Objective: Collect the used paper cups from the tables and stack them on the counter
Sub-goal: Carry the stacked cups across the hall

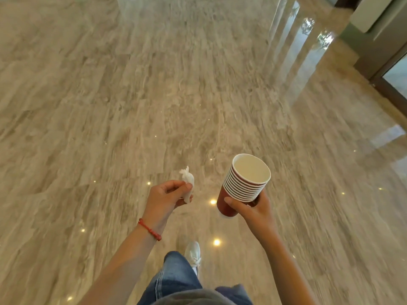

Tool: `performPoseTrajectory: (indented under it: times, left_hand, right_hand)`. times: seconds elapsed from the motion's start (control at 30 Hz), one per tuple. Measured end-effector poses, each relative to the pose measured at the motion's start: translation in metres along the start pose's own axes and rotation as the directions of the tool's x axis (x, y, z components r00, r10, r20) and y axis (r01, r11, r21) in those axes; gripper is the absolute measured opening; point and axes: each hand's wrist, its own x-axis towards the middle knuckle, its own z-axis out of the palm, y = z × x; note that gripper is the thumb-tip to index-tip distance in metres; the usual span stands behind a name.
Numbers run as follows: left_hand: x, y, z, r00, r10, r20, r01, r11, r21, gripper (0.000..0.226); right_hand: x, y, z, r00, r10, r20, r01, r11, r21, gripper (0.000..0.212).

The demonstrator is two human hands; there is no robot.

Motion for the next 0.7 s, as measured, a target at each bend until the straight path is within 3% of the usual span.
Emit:
performPoseTrajectory:
  times: [0.27,0.7]
  left_hand:
    - [0.173,0.067,0.05,1.0,-0.029,-0.001,0.029,0.999,0.026,0.004]
    - [0.476,0.18,0.154,1.0,-0.023,-0.008,0.023,0.999,-0.025,0.006]
  right_hand:
    - [0.176,-0.029,0.0,0.997,0.068,-0.047,-0.067,0.998,0.018,0.058]
    - [0.528,-0.098,-0.027,1.0,-0.006,-0.024,0.007,1.0,0.014,0.05]
